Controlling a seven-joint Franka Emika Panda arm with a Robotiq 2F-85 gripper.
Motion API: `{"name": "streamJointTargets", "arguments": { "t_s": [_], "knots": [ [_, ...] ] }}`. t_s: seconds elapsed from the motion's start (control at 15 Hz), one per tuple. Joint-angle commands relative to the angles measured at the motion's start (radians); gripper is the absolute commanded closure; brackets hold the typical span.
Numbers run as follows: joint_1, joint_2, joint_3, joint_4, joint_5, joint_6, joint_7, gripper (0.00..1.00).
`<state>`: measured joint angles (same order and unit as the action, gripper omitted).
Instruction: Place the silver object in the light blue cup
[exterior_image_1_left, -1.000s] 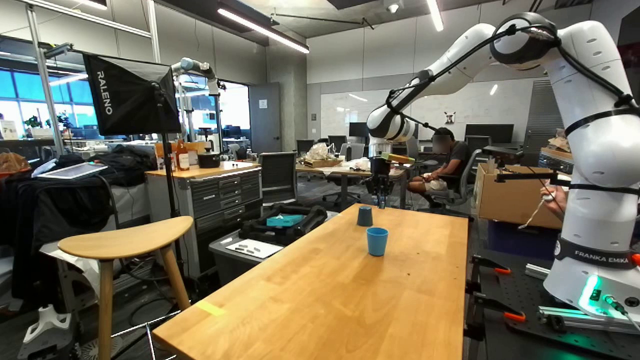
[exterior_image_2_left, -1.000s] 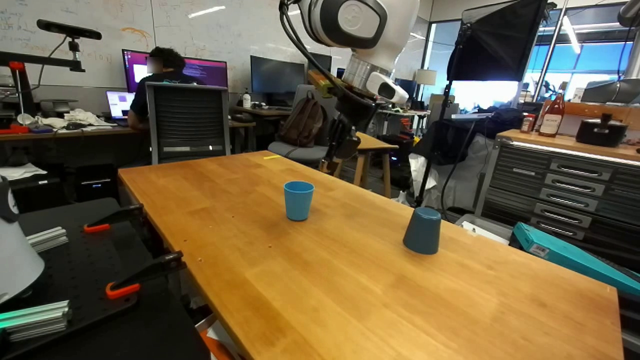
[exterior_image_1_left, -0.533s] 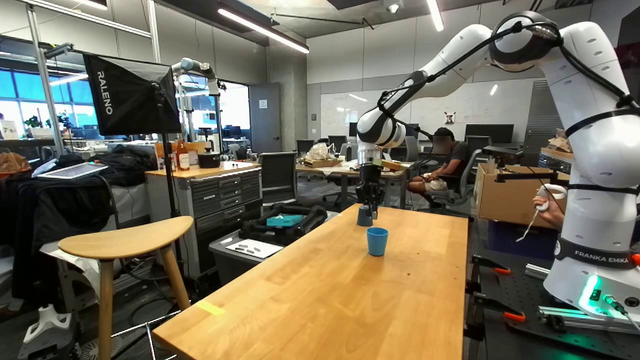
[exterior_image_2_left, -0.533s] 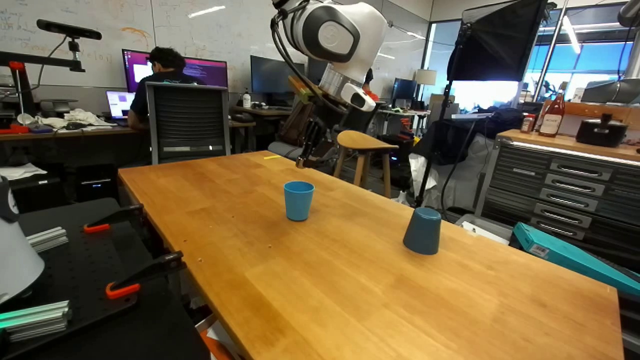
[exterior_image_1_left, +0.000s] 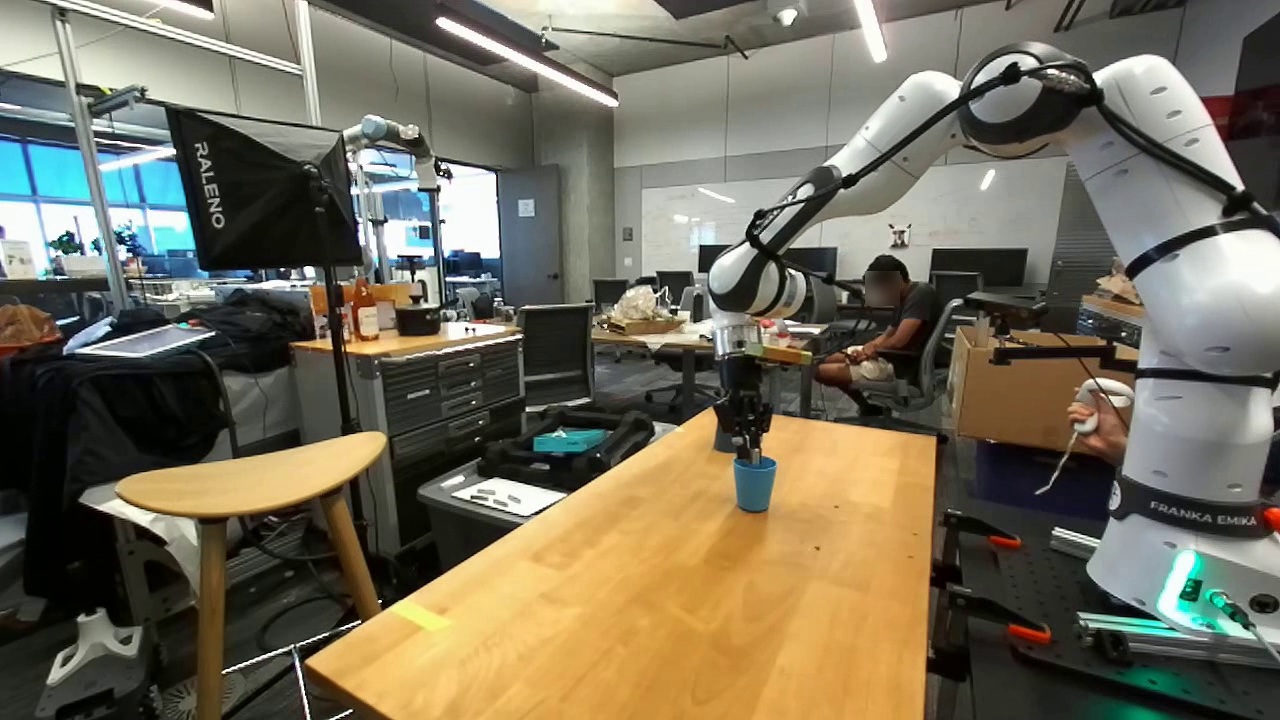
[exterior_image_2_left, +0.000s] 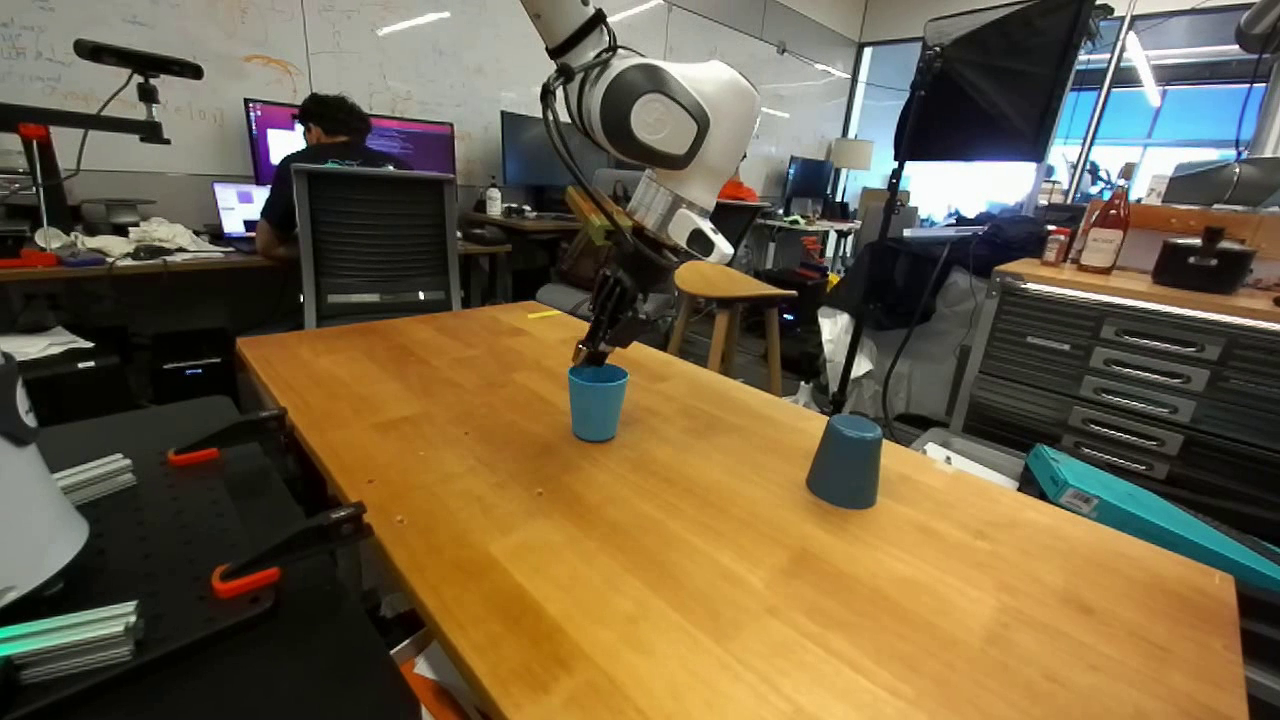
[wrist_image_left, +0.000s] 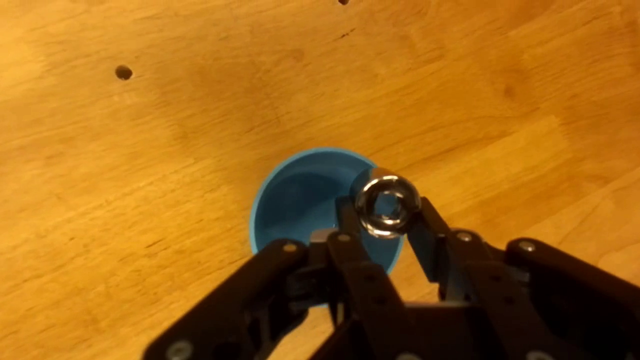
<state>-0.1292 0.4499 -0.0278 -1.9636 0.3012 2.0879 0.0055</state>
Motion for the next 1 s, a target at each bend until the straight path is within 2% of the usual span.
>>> {"name": "streamJointTargets", "arguments": {
  "t_s": [0.0, 0.4, 0.47, 0.53, 0.6, 0.93],
  "knots": [
    [0.007, 0.013, -0.006, 0.011, -0.011, 0.007, 0.005, 0.92],
    [0.014, 0.021, -0.014, -0.003, -0.041, 0.068, 0.020, 0.92],
    [0.014, 0.022, -0.015, -0.004, -0.045, 0.073, 0.022, 0.85],
    [0.016, 0.021, -0.016, -0.008, -0.051, 0.085, 0.025, 0.44],
    [0.017, 0.020, -0.018, -0.010, -0.059, 0.088, 0.027, 0.43],
    [0.015, 0.006, -0.024, -0.014, -0.107, 0.080, 0.026, 0.05]
  ]
}}
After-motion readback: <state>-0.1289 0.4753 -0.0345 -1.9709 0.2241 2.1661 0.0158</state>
